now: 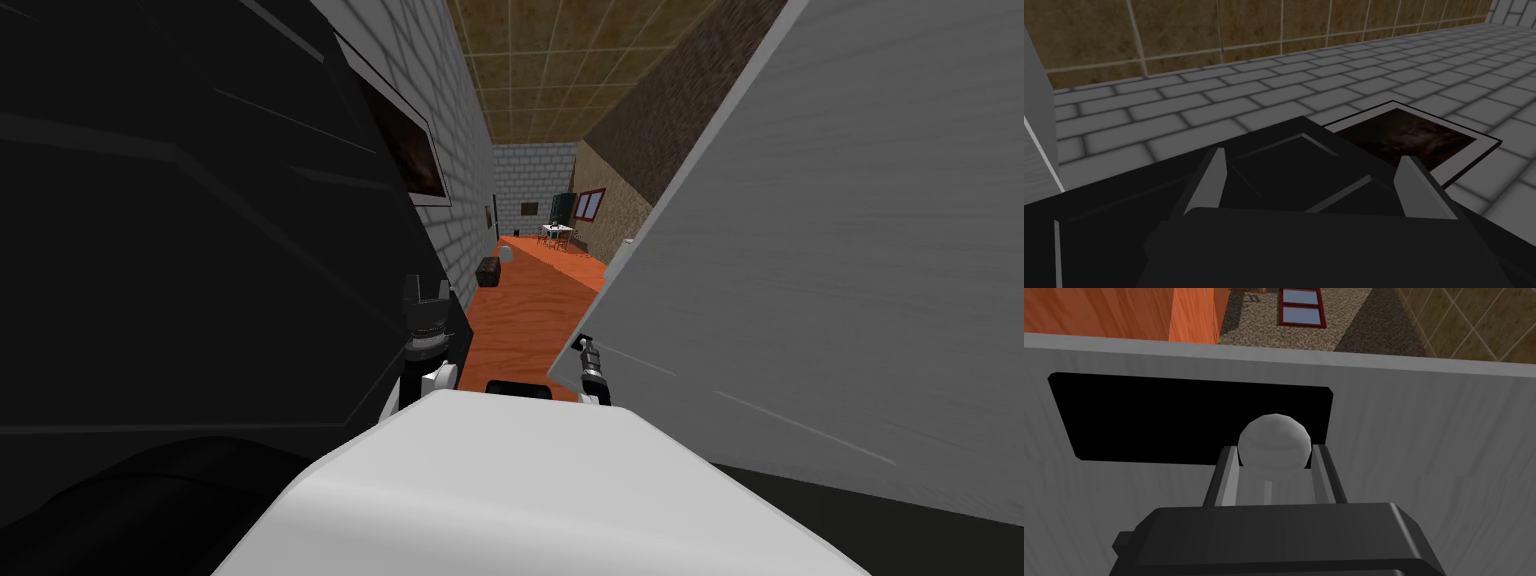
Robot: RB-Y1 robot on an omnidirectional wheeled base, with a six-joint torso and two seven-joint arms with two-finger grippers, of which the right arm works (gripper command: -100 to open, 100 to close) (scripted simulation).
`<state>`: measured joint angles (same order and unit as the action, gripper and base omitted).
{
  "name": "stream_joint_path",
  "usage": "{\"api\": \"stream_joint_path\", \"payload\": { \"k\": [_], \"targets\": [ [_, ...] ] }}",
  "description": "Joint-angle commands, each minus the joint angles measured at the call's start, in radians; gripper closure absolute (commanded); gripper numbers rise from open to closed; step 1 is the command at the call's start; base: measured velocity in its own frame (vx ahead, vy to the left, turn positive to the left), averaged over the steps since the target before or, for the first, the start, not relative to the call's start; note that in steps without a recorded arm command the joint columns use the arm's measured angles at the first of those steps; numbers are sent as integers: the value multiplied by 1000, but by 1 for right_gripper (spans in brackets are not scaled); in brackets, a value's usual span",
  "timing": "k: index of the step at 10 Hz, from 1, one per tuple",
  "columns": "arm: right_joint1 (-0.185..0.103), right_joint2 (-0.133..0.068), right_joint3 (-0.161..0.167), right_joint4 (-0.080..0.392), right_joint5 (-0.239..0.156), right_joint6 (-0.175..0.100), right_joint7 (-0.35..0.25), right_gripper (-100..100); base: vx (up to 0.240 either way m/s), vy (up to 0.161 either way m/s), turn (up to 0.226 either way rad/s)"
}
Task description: Push the door open
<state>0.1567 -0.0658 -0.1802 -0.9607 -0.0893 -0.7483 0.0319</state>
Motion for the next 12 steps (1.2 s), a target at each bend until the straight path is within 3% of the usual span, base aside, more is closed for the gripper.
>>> {"api": "stream_joint_path", "payload": {
  "k": [1,3,4,10,12],
  "targets": [
    [-10,-20,-33,13,-16,-10,2,100,166,19,-96],
    [-12,-22,-51,14,-25,-8,7,100,128,-21,-82],
    [-3,-12,-41,7,-26,0,0,-100,-18,73,-69],
    [15,30,-53,-19,-48,11,-5,-100,-155,174,-57],
    [11,15,-56,-10,-47,5,-3,-100,26,18,1]
  ]
}}
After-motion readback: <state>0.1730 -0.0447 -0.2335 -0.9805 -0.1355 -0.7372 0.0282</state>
